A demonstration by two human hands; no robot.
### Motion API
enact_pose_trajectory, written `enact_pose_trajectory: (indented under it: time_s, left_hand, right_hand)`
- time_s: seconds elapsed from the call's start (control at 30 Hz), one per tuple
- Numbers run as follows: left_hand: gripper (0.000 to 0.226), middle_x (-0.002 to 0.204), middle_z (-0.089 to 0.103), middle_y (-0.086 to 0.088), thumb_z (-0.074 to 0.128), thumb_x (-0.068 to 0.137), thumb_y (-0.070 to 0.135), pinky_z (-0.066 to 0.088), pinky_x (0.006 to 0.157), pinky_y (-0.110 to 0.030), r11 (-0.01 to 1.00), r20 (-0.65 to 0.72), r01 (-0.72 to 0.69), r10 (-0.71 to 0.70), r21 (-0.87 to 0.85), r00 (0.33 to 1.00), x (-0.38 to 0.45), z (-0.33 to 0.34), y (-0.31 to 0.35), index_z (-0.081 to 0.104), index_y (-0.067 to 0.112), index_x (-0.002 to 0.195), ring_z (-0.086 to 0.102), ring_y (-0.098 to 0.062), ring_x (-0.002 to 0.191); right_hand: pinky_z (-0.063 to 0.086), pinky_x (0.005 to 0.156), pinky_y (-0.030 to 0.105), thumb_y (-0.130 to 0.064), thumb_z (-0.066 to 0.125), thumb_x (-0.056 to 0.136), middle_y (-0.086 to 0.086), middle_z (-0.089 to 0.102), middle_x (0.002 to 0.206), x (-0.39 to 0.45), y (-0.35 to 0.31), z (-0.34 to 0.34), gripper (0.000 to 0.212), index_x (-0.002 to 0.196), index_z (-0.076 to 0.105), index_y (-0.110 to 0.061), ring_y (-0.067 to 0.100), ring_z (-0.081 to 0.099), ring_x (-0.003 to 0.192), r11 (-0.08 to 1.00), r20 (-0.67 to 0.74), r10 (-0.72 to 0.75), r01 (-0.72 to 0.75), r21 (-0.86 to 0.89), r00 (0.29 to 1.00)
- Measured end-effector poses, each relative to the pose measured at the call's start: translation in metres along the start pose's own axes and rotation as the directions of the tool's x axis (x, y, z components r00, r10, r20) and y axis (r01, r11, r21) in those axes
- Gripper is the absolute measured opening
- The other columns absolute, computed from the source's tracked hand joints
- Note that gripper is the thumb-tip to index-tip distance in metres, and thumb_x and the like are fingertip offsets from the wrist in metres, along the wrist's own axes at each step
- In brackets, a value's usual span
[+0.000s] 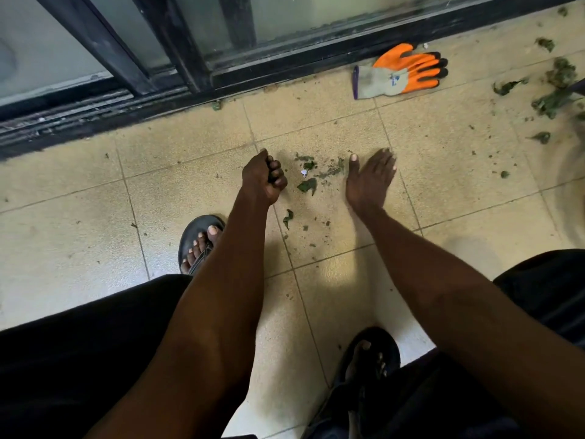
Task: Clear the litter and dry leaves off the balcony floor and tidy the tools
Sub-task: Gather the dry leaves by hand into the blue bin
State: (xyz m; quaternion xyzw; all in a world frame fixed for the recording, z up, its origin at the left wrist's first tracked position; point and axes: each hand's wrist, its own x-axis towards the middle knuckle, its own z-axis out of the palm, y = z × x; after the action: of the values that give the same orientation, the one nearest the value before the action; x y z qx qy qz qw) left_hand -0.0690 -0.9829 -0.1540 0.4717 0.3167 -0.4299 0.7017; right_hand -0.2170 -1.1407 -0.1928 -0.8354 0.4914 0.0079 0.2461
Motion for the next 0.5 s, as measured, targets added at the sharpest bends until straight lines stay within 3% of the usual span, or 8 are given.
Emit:
enact_pose_trajectory:
  time_s: [0.1, 0.2, 0.3, 0.33, 0.4, 0.5]
  left_hand:
    - [0.039, 0.057, 0.033, 0.004, 0.035, 0.107, 0.031, 0.018, 0.037, -0.017, 1.0, 0.027, 0.002, -0.002, -0.003, 1.0, -0.001, 0.006, 0.001, 0.04, 0.017, 0.07, 0.022, -0.011, 0.038]
    - [0.04, 0.056, 0.035, 0.004, 0.035, 0.107, 0.031, 0.019, 0.037, -0.017, 1.0, 0.028, -0.009, 0.01, -0.017, 1.0, -0.002, 0.009, 0.004, 0.041, 0.017, 0.07, 0.023, -0.011, 0.037]
    - [0.04, 0.053, 0.036, 0.003, 0.035, 0.107, 0.031, 0.019, 0.037, -0.017, 0.999, 0.024, -0.017, 0.017, -0.035, 1.0, -0.002, 0.01, 0.007, 0.041, 0.016, 0.07, 0.024, -0.011, 0.036]
    - [0.04, 0.052, 0.037, 0.003, 0.035, 0.107, 0.031, 0.019, 0.038, -0.018, 0.999, 0.026, -0.015, 0.016, -0.037, 1.0, -0.003, 0.01, 0.006, 0.042, 0.016, 0.07, 0.025, -0.011, 0.037]
    - [0.04, 0.051, 0.039, 0.003, 0.035, 0.107, 0.031, 0.02, 0.039, -0.018, 0.999, 0.032, -0.017, 0.018, -0.046, 0.999, -0.005, 0.011, 0.007, 0.042, 0.016, 0.071, 0.025, -0.011, 0.038]
    - [0.04, 0.057, 0.036, 0.003, 0.035, 0.107, 0.03, 0.02, 0.039, -0.018, 0.998, 0.031, -0.021, 0.023, -0.052, 0.999, -0.007, 0.01, 0.007, 0.042, 0.015, 0.071, 0.023, -0.012, 0.042]
  right_hand:
    - [-0.002, 0.121, 0.044, -0.064, 0.009, 0.097, 0.023, -0.001, 0.161, 0.012, -0.004, 0.004, 0.087, 0.153, 0.001, 0.002, 0.033, -0.003, 0.15, 0.946, 0.132, -0.28, 0.297, -0.13, 0.951]
    - [0.0, 0.122, 0.044, -0.066, 0.007, 0.095, 0.021, -0.002, 0.161, 0.0, -0.01, 0.016, 0.089, 0.153, 0.001, 0.001, 0.032, -0.004, 0.15, 0.793, 0.295, -0.522, 0.583, -0.179, 0.801]
    - [0.003, 0.123, 0.045, -0.067, 0.009, 0.095, 0.015, -0.002, 0.163, -0.012, -0.012, 0.017, 0.087, 0.155, 0.001, -0.004, 0.025, -0.005, 0.15, 0.684, 0.381, -0.66, 0.728, -0.053, 0.648]
    - [0.004, 0.123, 0.044, -0.066, 0.012, 0.096, 0.014, -0.001, 0.163, -0.009, -0.014, 0.014, 0.085, 0.155, 0.0, -0.006, 0.024, -0.005, 0.15, 0.675, 0.37, -0.685, 0.738, -0.003, 0.628]
    - [0.002, 0.123, 0.043, -0.06, 0.015, 0.099, 0.013, -0.004, 0.163, 0.011, -0.021, 0.004, 0.079, 0.155, -0.003, -0.007, 0.026, -0.005, 0.15, 0.736, 0.273, -0.655, 0.677, 0.018, 0.705]
    - [-0.003, 0.122, 0.042, -0.06, 0.015, 0.099, 0.015, -0.007, 0.162, 0.061, -0.035, -0.012, 0.08, 0.154, -0.004, -0.005, 0.029, -0.007, 0.15, 0.906, 0.183, -0.417, 0.422, 0.012, 0.89]
